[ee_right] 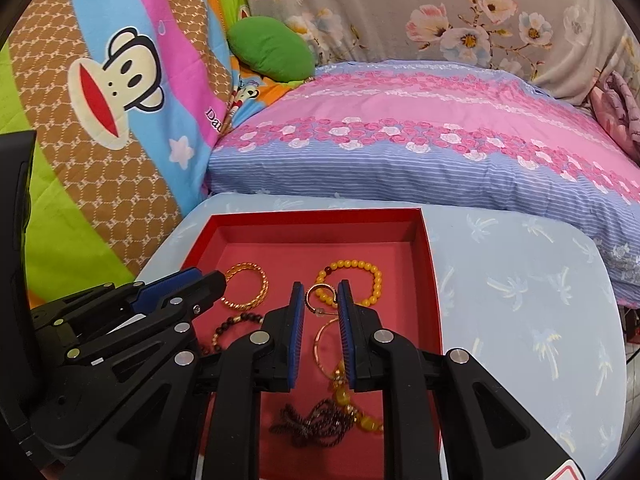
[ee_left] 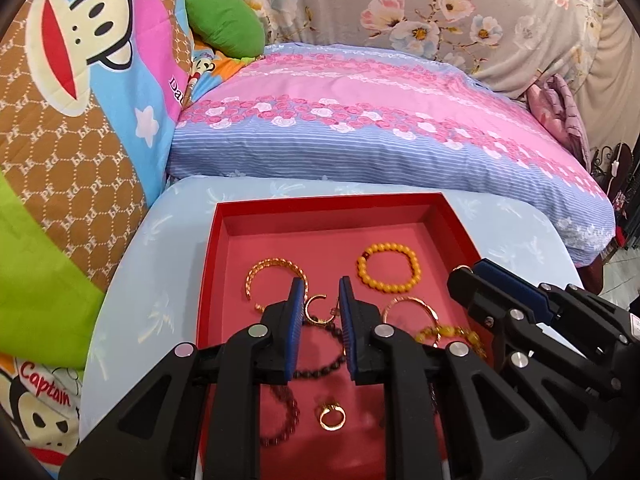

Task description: Organize jewelry

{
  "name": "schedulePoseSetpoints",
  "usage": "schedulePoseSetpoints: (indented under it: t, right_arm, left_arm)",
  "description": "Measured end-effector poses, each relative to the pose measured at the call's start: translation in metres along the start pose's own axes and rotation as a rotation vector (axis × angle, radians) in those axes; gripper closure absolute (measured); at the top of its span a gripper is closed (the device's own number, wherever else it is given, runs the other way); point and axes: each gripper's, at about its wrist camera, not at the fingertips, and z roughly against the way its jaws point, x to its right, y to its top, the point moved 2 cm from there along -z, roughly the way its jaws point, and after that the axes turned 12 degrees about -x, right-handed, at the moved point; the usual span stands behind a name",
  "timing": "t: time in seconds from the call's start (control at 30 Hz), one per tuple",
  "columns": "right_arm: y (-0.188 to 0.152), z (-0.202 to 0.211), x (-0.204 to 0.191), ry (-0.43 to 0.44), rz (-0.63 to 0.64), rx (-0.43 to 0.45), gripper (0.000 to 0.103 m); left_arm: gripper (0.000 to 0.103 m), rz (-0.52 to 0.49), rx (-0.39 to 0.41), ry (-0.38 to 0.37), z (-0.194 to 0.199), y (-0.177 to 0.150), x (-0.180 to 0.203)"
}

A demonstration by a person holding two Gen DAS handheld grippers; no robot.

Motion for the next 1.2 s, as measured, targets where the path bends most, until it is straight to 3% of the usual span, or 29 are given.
schedulePoseSetpoints:
  t: [0.57, 0.63, 0.67, 1.07, 1.2]
  right_arm:
    - [0.012, -0.048, 0.002, -0.011, -0.003, -0.064, 0.086]
    - [0.012, -0.049, 0.003, -0.014, -0.008, -0.064, 0.084]
    - [0.012, -0.049, 0.003, -0.016, -0.008, -0.066, 0.084]
    - [0.0, -0.031, -0.002, -0.069, 0.005, -0.058, 0.082]
    - [-0.01, -0.016, -0.002, -0.09, -0.006, -0.046, 0.076]
  left_arm:
    - [0.084, 0.023, -0.048, 0.027, -0.042, 0.014, -0.014]
    - [0.078, 0.025, -0.05, 0.029, -0.043, 0.015, -0.015]
    - [0.069, 0.027, -0.05, 0.033, -0.043, 0.015, -0.015]
    - [0.061, 0.04, -0.045, 0.06, -0.029, 0.004, -0.015]
    - [0.049, 0.045, -0.033, 0.087, -0.016, -0.005, -0.014]
